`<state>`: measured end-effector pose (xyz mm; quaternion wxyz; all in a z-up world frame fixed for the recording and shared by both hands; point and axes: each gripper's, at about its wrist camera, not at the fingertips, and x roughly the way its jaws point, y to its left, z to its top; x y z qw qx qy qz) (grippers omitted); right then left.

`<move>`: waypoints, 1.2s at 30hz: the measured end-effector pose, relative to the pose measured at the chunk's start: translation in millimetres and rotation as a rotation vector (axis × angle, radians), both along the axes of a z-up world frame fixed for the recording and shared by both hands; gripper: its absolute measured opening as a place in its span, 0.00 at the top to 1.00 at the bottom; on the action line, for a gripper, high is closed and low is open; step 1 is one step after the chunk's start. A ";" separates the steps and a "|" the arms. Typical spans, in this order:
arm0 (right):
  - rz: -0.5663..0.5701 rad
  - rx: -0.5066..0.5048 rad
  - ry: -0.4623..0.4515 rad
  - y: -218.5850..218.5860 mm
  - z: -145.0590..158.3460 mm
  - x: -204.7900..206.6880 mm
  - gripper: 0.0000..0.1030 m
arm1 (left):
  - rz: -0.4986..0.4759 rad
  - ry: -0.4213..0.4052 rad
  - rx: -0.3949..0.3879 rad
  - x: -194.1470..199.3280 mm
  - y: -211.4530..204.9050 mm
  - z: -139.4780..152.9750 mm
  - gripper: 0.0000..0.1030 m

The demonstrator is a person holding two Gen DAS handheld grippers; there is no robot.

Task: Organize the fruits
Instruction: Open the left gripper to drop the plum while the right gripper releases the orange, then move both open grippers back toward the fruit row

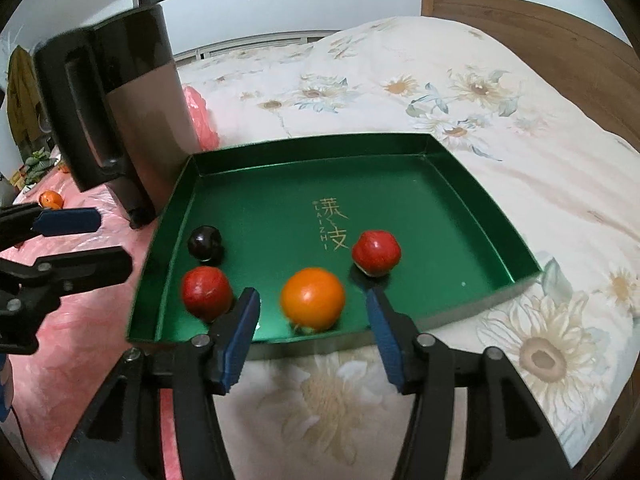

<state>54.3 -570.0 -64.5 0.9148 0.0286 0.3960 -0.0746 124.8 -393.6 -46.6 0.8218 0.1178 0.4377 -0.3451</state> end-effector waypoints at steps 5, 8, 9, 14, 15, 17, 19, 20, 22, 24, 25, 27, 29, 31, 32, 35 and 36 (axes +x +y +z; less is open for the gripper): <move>-0.024 0.036 -0.026 7.8 13.8 -19.8 0.00 | 0.031 -0.004 -0.001 -13.4 27.7 11.9 0.25; -0.028 0.042 -0.034 17.3 21.9 -30.9 0.00 | 0.050 -0.020 -0.005 -22.6 40.8 19.6 0.23; -0.029 0.045 -0.036 19.3 23.9 -32.9 0.00 | 0.056 -0.022 -0.007 -26.2 45.9 22.1 0.22; -0.028 0.057 -0.048 35.6 35.7 -47.8 0.00 | 0.089 -0.046 -0.002 -45.5 68.2 32.6 0.21; -0.025 0.062 -0.051 39.6 37.8 -50.6 0.00 | 0.092 -0.044 -0.004 -47.5 71.4 33.7 0.21; -0.014 0.063 -0.052 48.9 40.8 -56.8 0.00 | 0.103 -0.045 -0.003 -54.3 78.7 35.1 0.21; -0.003 0.058 -0.052 57.5 42.6 -59.8 0.00 | 0.113 -0.045 -0.001 -60.2 87.0 35.8 0.21; 0.005 0.059 -0.055 62.5 43.8 -62.0 0.00 | 0.115 -0.043 -0.002 -62.5 90.1 36.0 0.21; 0.020 0.055 -0.061 72.6 46.2 -65.7 0.00 | 0.121 -0.043 -0.005 -67.8 99.0 37.4 0.21; 0.036 0.057 -0.068 83.2 48.3 -69.5 0.00 | 0.126 -0.049 -0.006 -72.2 105.1 39.5 0.21; 0.045 0.061 -0.072 88.8 49.5 -71.0 0.00 | 0.129 -0.053 -0.009 -74.5 108.9 40.7 0.21; 0.059 0.063 -0.077 97.6 50.9 -72.5 0.00 | 0.138 -0.062 -0.013 -77.3 116.5 43.4 0.21; 0.075 0.057 -0.078 109.0 53.1 -73.5 0.00 | 0.146 -0.068 -0.019 -78.2 123.3 44.9 0.21; 0.091 0.045 -0.077 119.0 55.2 -72.9 0.00 | 0.158 -0.069 -0.029 -78.3 132.1 47.1 0.21; 0.097 0.042 -0.077 122.0 55.9 -72.5 0.00 | 0.163 -0.070 -0.033 -78.2 136.2 47.6 0.21; 0.117 0.032 -0.077 136.6 58.1 -70.6 0.00 | 0.183 -0.072 -0.041 -77.5 150.3 48.4 0.21; 0.122 0.031 -0.076 140.1 58.2 -69.9 0.00 | 0.185 -0.072 -0.043 -77.3 153.1 47.9 0.21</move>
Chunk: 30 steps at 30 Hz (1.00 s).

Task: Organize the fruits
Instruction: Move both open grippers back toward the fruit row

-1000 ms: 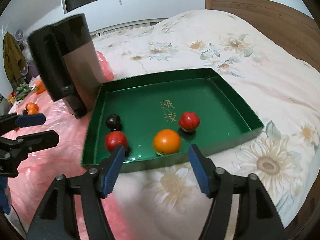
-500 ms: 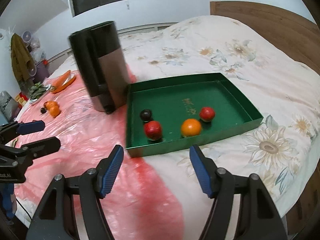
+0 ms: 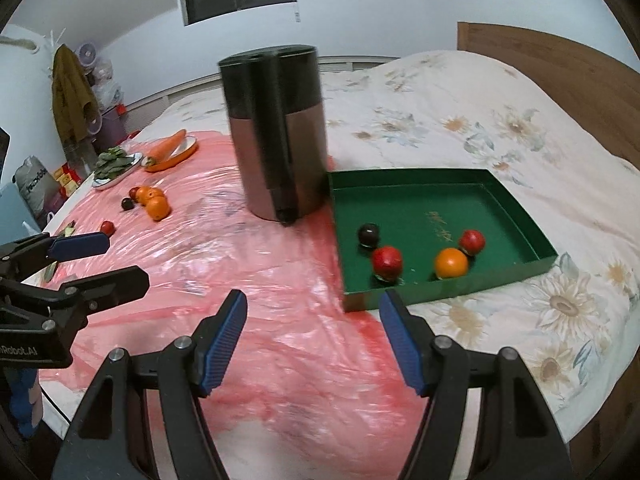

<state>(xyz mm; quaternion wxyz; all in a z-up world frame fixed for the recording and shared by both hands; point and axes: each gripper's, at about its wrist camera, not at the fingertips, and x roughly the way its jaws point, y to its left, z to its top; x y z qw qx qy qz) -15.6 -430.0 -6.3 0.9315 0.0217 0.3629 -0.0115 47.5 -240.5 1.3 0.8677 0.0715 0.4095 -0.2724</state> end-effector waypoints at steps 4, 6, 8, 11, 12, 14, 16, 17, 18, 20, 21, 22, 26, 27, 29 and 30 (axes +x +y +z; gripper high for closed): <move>0.019 0.000 0.009 15.5 -2.4 3.3 0.00 | 0.017 0.004 -0.010 1.5 17.9 -1.3 0.21; 0.030 0.002 0.015 23.3 -4.6 4.7 0.00 | 0.022 0.006 -0.014 1.6 26.4 -2.6 0.21; 0.043 0.002 0.022 32.0 -6.5 7.1 0.00 | 0.030 0.008 -0.016 2.0 35.7 -4.6 0.21; 0.059 -0.003 0.032 42.9 -9.8 10.0 0.00 | 0.037 0.016 -0.017 2.1 45.9 -8.7 0.21; 0.065 -0.005 0.035 47.7 -10.9 11.8 0.00 | 0.039 0.020 -0.017 2.2 49.3 -10.4 0.21; 0.083 -0.008 0.037 57.2 -11.7 14.9 0.00 | 0.048 0.027 -0.020 2.7 58.4 -14.4 0.21; 0.101 -0.013 0.038 65.6 -12.4 17.9 0.00 | 0.066 0.037 -0.021 4.7 68.7 -19.0 0.21; 0.115 -0.017 0.039 72.5 -12.9 20.4 0.00 | 0.076 0.039 -0.022 5.9 73.6 -20.8 0.21; 0.124 -0.018 0.039 76.7 -13.2 22.9 0.00 | 0.089 0.041 -0.024 7.3 79.3 -22.2 0.21; 0.146 -0.018 0.039 86.7 -14.4 29.4 0.00 | 0.118 0.048 -0.029 11.3 92.0 -25.5 0.21; 0.157 -0.018 0.039 91.1 -15.2 32.5 0.00 | 0.132 0.048 -0.028 13.6 97.9 -27.0 0.21; 0.166 -0.017 0.040 95.1 -16.1 35.5 0.00 | 0.149 0.048 -0.027 16.3 104.7 -28.3 0.21; 0.214 -0.011 0.045 115.4 -22.2 52.1 0.00 | 0.210 0.038 -0.017 26.5 130.2 -31.7 0.21; 0.225 -0.009 0.046 119.8 -23.6 55.9 0.00 | 0.219 0.037 -0.014 28.3 134.3 -32.3 0.21; 0.242 -0.006 0.049 127.0 -25.9 62.0 0.00 | 0.244 0.036 -0.012 33.6 145.3 -33.8 0.21; 0.252 -0.004 0.052 131.1 -26.7 66.0 0.00 | 0.256 0.036 -0.010 35.9 150.7 -34.9 0.21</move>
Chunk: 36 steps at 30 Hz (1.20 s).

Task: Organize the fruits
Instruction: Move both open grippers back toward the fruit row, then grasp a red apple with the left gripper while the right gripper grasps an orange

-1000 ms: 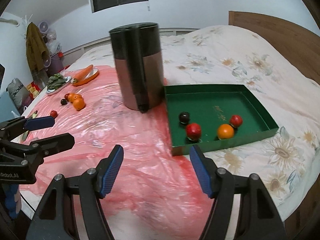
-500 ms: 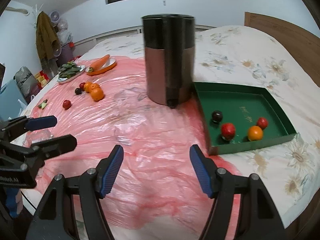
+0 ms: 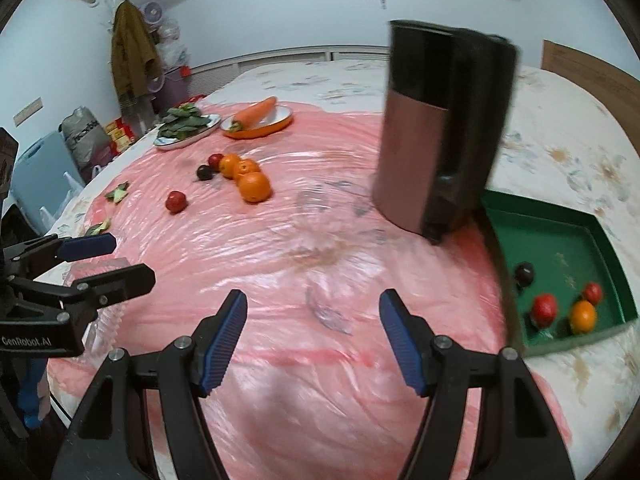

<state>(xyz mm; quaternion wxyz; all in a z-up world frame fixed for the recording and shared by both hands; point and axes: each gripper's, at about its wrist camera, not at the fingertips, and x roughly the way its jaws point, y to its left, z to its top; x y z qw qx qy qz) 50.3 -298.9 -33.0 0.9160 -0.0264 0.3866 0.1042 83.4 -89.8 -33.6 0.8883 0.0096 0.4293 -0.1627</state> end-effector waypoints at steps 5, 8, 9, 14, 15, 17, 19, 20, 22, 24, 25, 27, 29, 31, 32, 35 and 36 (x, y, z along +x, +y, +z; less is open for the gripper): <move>0.058 0.002 0.007 20.1 -5.2 20.8 0.00 | 0.066 0.000 0.003 13.6 25.2 -4.1 0.21; 0.098 0.002 0.006 33.4 -7.0 38.0 0.00 | 0.108 0.005 -0.002 24.7 40.4 -7.0 0.21; 0.107 0.003 0.006 36.7 -7.5 42.8 0.00 | 0.125 0.008 -0.004 30.3 46.4 -8.1 0.21; 0.169 0.001 0.003 59.1 -9.2 75.7 0.00 | 0.194 0.024 -0.008 56.9 69.5 -12.6 0.21; 0.180 -0.002 0.002 63.9 -10.0 83.1 0.00 | 0.208 0.024 -0.004 62.2 73.6 -13.9 0.21; 0.199 0.000 0.004 71.2 -12.1 95.3 0.00 | 0.232 0.028 0.001 73.3 81.6 -16.8 0.21; 0.218 0.000 0.006 79.7 -15.6 109.7 0.00 | 0.249 0.032 0.006 83.1 87.7 -20.3 0.21; 0.228 -0.003 0.004 84.7 -17.5 118.6 0.00 | 0.255 0.036 0.005 87.0 89.9 -22.2 0.21; 0.238 -0.001 0.005 89.7 -20.9 130.7 0.00 | 0.268 0.044 0.002 94.9 92.8 -25.7 0.21; 0.247 -0.004 0.011 95.0 -26.3 144.6 0.00 | 0.272 0.046 0.002 100.3 92.3 -27.6 0.21; 0.251 -0.006 0.014 97.5 -29.2 150.5 0.00 | 0.270 0.046 0.005 104.2 90.3 -28.9 0.21; 0.258 -0.009 0.024 100.6 -35.1 162.8 0.00 | 0.267 0.047 0.015 111.0 84.9 -30.6 0.21; 0.261 -0.012 0.034 103.9 -41.9 173.0 0.00 | 0.268 0.051 0.016 118.0 81.3 -33.0 0.21; 0.264 -0.016 0.047 105.8 -48.7 183.1 0.00 | 0.274 0.056 0.019 124.0 79.2 -35.3 0.21; 0.265 -0.019 0.052 106.3 -52.0 187.4 0.00 | 0.278 0.058 0.024 127.1 78.5 -36.8 0.21; 0.267 -0.023 0.067 107.4 -61.3 197.9 0.00 | 0.289 0.067 0.035 135.6 78.3 -42.0 0.21; 0.269 -0.022 0.070 107.7 -63.6 200.4 0.00 | 0.292 0.072 0.038 137.8 78.7 -44.1 0.21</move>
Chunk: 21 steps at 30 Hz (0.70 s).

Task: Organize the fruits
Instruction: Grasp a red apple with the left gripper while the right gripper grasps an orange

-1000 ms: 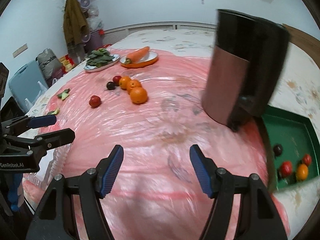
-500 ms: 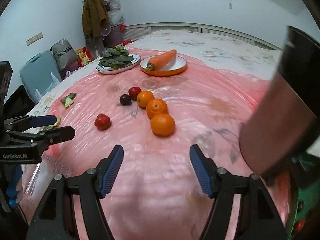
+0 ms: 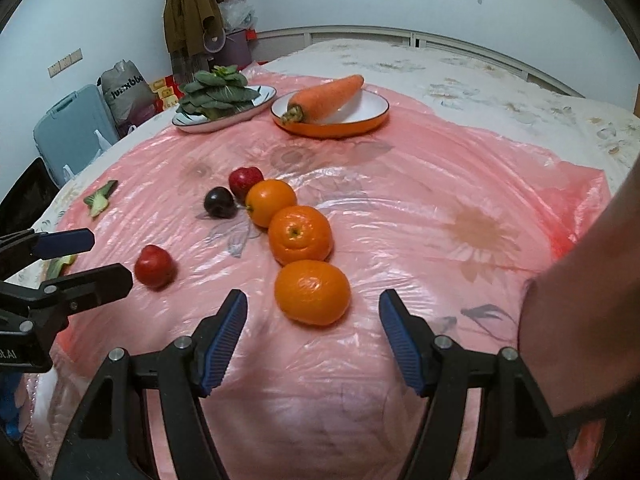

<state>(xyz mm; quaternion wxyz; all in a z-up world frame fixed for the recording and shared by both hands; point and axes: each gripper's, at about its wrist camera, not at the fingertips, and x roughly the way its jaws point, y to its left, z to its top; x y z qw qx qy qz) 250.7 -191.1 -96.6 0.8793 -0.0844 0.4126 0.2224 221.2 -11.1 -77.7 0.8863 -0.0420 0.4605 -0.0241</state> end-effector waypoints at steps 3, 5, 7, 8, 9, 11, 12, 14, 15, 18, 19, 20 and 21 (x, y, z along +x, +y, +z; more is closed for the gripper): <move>0.005 0.002 0.009 -0.2 -5.2 5.1 0.00 | 0.014 0.018 0.007 6.5 1.3 -7.5 0.21; 0.012 0.001 0.014 0.8 -9.0 8.5 0.00 | 0.022 0.028 0.009 9.9 1.8 -12.1 0.21; 0.018 -0.004 0.016 1.7 -11.8 11.0 0.01 | 0.024 0.037 0.011 12.9 0.4 -16.4 0.21; 0.019 -0.007 0.019 2.0 -13.4 12.8 0.06 | 0.024 0.040 0.012 14.2 -0.7 -18.4 0.21; 0.019 -0.008 0.021 1.7 -14.4 14.2 0.09 | 0.026 0.045 0.013 15.1 -1.3 -20.5 0.22; 0.022 -0.006 0.027 1.3 -16.6 16.6 0.17 | 0.025 0.056 0.006 17.6 -2.2 -24.3 0.27; 0.026 -0.001 0.030 0.9 -17.0 17.1 0.19 | 0.022 0.060 0.004 18.2 -2.8 -25.4 0.30; 0.036 -0.005 0.031 2.7 -17.6 17.5 0.19 | 0.015 0.068 0.004 20.0 -4.5 -27.6 0.35; 0.039 -0.007 0.032 3.4 -18.0 17.7 0.20 | 0.012 0.073 0.005 20.9 -5.3 -28.8 0.36; 0.045 -0.015 0.033 6.2 -19.8 18.2 0.24 | 0.005 0.090 -0.004 23.6 -5.0 -31.3 0.41; 0.046 -0.016 0.033 6.6 -20.2 18.2 0.24 | 0.005 0.097 -0.010 24.6 -4.5 -32.2 0.42; 0.048 -0.016 0.034 6.3 -20.6 18.4 0.24 | 0.005 0.102 -0.013 26.0 -4.2 -33.0 0.44; 0.049 -0.018 0.034 6.6 -21.0 18.6 0.24 | 0.002 0.105 -0.014 27.0 -4.1 -33.3 0.46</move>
